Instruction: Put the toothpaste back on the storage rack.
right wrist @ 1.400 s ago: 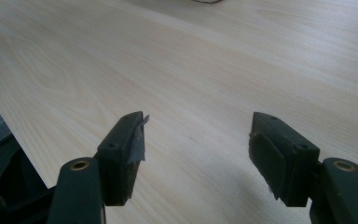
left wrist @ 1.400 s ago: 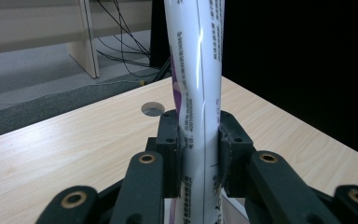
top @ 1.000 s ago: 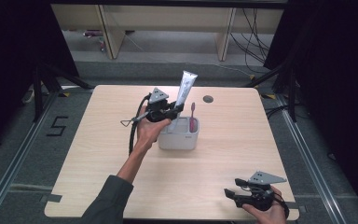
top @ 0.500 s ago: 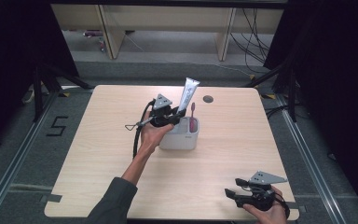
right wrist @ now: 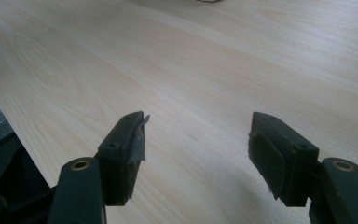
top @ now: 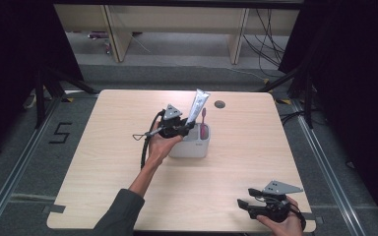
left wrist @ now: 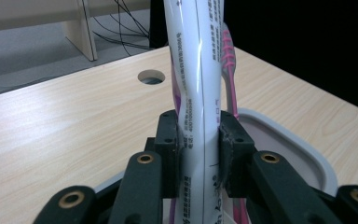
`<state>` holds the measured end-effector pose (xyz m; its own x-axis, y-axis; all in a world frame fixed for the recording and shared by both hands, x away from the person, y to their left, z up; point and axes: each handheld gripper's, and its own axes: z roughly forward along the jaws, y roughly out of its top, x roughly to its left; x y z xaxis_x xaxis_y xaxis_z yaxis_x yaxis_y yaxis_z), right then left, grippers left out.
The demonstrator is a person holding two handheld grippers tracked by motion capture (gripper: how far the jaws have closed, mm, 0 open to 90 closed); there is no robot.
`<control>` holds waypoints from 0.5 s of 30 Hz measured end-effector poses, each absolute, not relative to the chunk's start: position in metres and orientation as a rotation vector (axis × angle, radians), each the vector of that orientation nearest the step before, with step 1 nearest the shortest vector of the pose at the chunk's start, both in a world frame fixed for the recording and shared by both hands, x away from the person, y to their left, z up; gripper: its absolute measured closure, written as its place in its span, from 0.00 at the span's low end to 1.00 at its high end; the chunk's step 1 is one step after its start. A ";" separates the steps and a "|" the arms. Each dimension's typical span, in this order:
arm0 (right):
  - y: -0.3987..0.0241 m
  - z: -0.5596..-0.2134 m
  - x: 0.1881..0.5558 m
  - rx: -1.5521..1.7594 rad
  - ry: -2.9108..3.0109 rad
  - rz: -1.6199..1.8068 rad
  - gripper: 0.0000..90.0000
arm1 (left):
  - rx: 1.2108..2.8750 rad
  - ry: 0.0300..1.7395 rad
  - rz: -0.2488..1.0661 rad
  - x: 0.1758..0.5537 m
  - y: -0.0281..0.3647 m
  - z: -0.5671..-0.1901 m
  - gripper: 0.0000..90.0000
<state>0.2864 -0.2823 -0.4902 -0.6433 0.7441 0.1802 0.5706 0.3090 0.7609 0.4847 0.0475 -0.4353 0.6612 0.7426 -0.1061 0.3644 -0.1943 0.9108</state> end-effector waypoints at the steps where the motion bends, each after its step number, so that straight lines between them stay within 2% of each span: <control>1: -0.282 -0.491 0.287 1.205 2.369 1.250 0.41 | 1.804 0.883 0.431 0.485 0.048 -0.435 0.80; 12: -0.281 -0.491 0.286 1.237 2.394 1.261 0.42 | 1.874 0.858 0.456 0.482 0.049 -0.436 0.79; 15: -0.281 -0.491 0.286 1.223 2.388 1.255 0.42 | 1.850 0.856 0.448 0.480 0.050 -0.435 0.75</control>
